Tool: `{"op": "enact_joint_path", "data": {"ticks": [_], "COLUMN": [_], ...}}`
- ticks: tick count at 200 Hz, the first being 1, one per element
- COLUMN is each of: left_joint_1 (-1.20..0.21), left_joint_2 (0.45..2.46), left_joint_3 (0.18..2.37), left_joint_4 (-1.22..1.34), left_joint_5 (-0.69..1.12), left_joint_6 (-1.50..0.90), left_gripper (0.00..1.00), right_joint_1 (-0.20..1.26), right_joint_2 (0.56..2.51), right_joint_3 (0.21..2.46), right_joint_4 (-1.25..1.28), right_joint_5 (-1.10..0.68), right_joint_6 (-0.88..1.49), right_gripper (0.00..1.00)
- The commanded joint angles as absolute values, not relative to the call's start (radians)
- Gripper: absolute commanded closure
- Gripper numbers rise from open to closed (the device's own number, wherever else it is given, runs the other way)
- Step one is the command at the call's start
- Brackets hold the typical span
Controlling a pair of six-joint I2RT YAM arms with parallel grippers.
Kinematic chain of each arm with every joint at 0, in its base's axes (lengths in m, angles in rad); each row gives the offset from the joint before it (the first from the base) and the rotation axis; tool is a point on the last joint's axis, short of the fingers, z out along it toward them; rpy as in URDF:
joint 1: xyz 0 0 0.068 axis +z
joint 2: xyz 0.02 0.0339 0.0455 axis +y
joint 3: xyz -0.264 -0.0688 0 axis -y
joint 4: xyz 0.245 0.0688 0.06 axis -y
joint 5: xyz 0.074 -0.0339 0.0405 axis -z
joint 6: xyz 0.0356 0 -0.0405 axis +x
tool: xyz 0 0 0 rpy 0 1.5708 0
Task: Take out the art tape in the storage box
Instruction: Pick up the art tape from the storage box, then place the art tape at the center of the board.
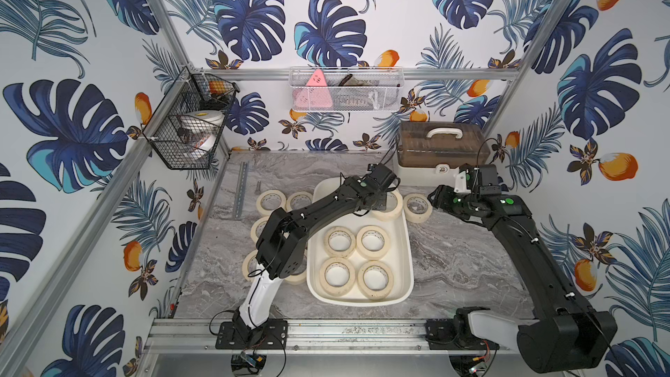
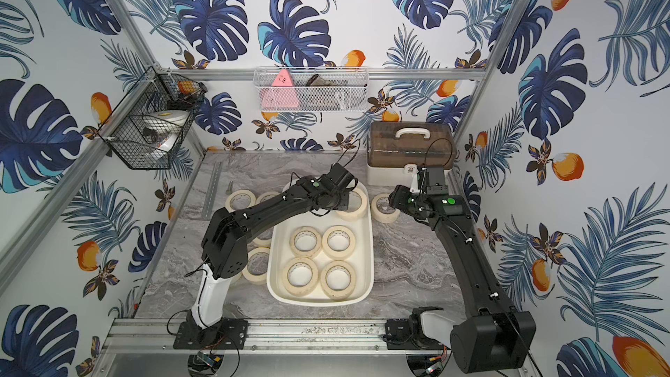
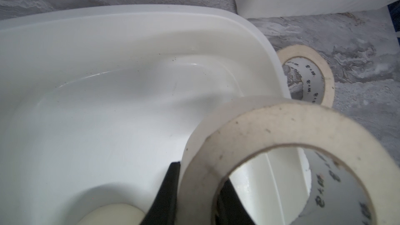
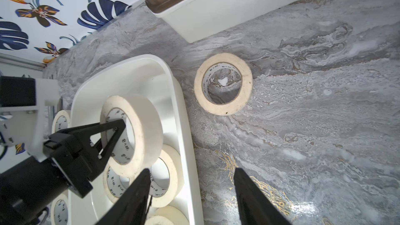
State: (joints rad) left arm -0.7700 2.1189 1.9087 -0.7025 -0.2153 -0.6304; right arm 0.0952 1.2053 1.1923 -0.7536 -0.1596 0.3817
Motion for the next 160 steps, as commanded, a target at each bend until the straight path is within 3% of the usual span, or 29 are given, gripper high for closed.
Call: {"op": "enact_joint_path", "data": {"ticks": [1,87,160], "left_joint_1": [-0.794,-0.882,-0.916], "left_joint_2": [2.108,2.134,2.153], "left_joint_3": [1.942,2.096,2.215], "left_joint_4": [-0.756,-0.813,-0.855], "left_joint_5": [-0.209,-0.166,-0.165], "left_joint_6": [-0.644,-0.683,-0.677], "left_gripper": [0.93,0.92,0.91], "right_joint_1": [0.097,0.137,0.209], "right_joint_2": [1.185,1.136,1.184], "right_joint_3": [1.212,1.170,1.209], "right_joint_4": [-0.767,-0.771,-0.818], "right_joint_5": [-0.221,-0.229,-0.035], "right_joint_6": [0.378,0.399,0.357], "right_gripper": [0.36,0.35,0.36]}}
